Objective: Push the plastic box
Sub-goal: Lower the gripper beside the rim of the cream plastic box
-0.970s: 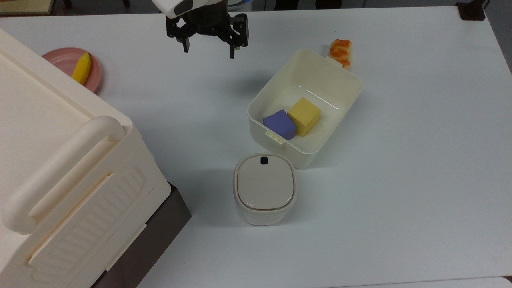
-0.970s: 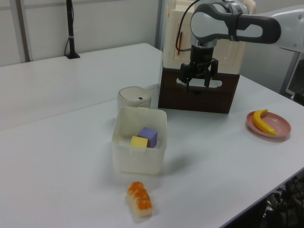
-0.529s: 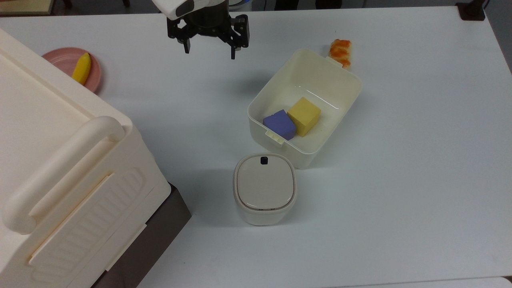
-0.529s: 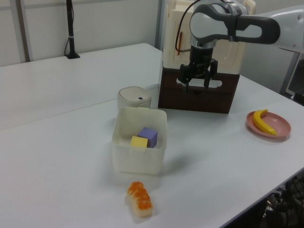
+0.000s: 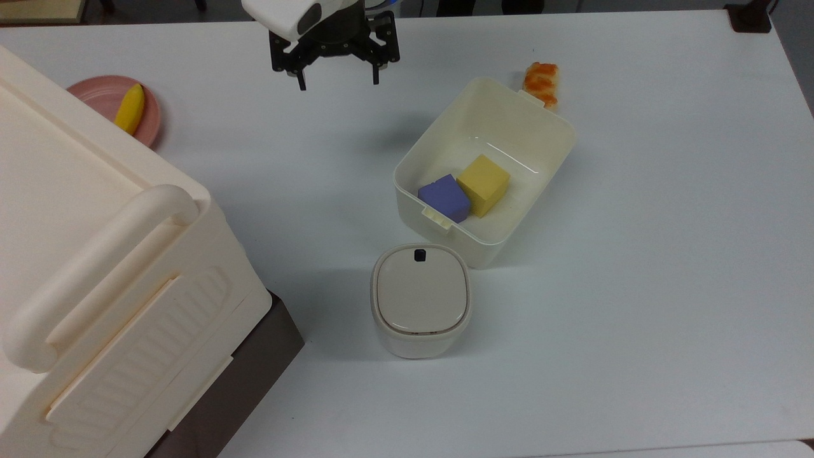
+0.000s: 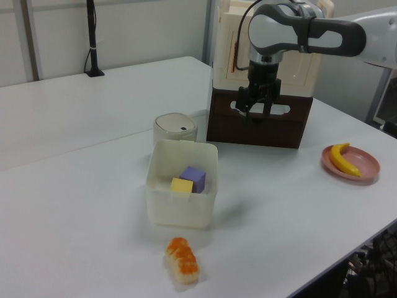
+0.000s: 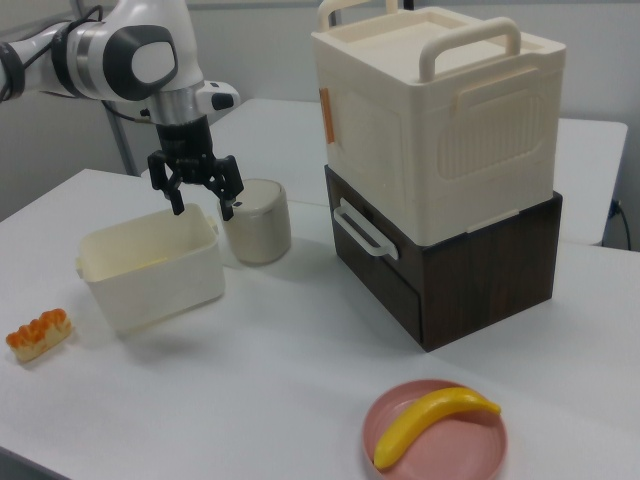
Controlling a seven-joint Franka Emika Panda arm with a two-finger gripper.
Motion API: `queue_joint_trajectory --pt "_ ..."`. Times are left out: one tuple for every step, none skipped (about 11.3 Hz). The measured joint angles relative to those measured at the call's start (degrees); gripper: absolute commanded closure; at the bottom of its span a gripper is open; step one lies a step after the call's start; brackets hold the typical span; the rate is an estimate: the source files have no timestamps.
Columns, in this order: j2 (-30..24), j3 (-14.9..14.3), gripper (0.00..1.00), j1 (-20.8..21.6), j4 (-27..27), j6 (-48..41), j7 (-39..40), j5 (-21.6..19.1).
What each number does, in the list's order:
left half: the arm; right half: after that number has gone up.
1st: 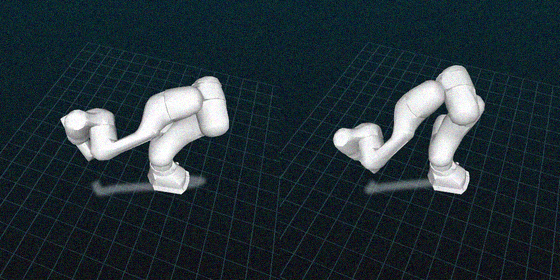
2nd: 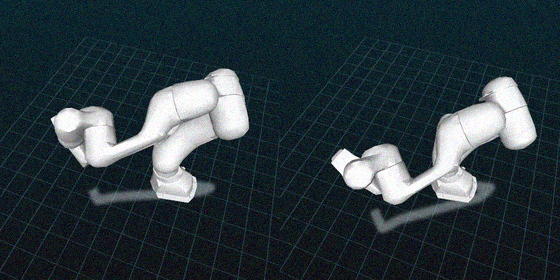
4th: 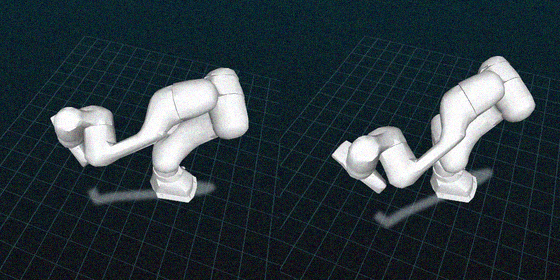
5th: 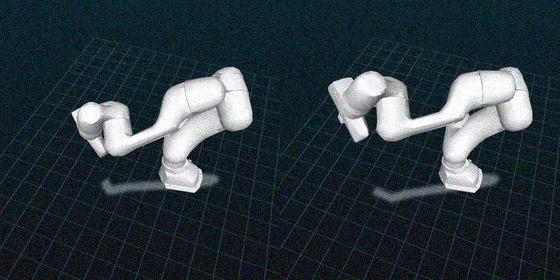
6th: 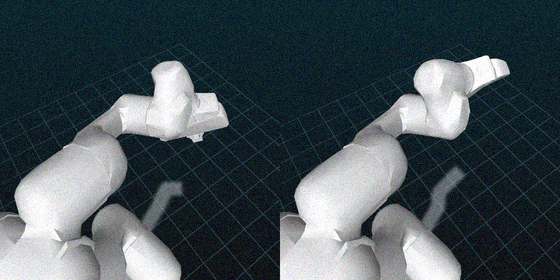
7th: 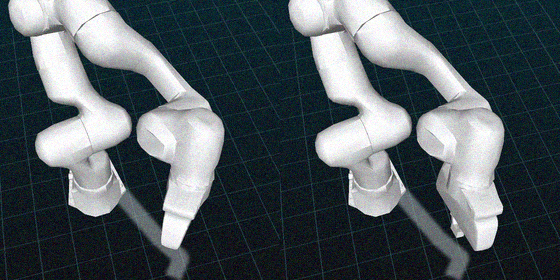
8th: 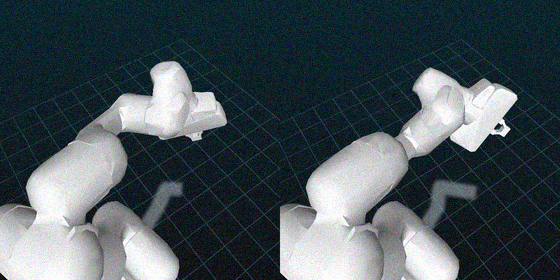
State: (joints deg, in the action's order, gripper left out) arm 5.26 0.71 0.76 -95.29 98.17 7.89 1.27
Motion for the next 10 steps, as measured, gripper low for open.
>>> queue_joint_trajectory --pt "0.00 -0.25 0.00 -0.23 0.01 -1.68 11.02 -0.38" --pt "-0.01 -0.82 0.00 -0.31 0.04 -2.88 20.43 -0.41" --pt "-0.02 -1.80 0.00 -0.39 0.09 -3.64 28.96 -0.43" --pt "-0.06 -2.93 0.00 -0.41 0.12 -3.91 34.71 -0.49" --pt "-0.09 -3.96 0.00 -0.23 0.12 -3.91 37.41 -0.54" --pt "-0.12 -5.77 0.00 1.09 -0.11 -3.91 39.85 -0.64" --pt "-0.26 -8.44 0.00 3.88 -0.88 -3.78 41.63 -0.73" --pt "-0.80 -10.27 0.00 6.44 -2.66 -2.52 42.41 -0.73" --pt "-1.66 -11.06 0.00 8.35 -5.49 -0.15 42.50 -0.73" --pt "-2.33 -11.34 0.00 9.84 -8.38 2.07 42.50 -0.73"
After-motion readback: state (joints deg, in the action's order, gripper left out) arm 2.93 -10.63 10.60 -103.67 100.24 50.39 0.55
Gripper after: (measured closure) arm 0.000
